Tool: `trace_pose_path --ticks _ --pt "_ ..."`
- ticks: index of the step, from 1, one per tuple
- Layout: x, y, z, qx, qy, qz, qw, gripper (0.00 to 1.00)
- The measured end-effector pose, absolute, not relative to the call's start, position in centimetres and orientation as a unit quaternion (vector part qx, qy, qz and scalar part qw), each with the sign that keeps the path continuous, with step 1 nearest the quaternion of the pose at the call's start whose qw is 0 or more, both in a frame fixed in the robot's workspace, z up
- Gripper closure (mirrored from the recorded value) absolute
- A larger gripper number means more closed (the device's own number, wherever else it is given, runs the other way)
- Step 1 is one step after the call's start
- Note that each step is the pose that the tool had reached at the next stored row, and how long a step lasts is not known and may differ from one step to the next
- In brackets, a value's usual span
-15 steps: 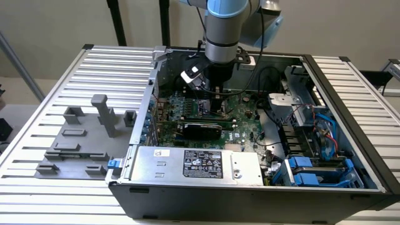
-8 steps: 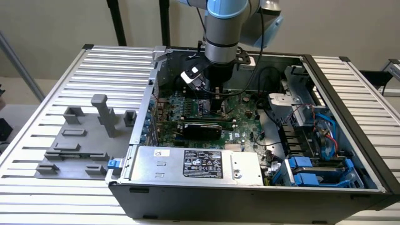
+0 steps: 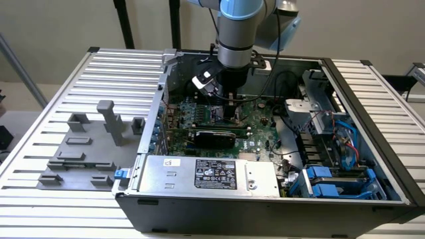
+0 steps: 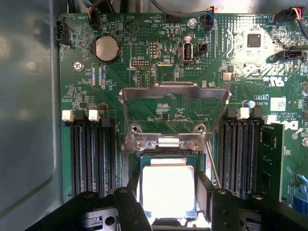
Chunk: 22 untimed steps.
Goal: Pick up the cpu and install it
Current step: 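Place the cpu into insertion slot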
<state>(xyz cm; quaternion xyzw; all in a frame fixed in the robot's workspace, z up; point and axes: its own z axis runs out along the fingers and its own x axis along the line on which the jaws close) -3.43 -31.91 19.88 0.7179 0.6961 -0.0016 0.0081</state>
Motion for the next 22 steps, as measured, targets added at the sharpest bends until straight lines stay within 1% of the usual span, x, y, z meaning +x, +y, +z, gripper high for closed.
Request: trace_pose_path --ticks 22 --pt "-3.35 -31.77 19.65 0.720 0.694 -0.003 0.009 0.45"
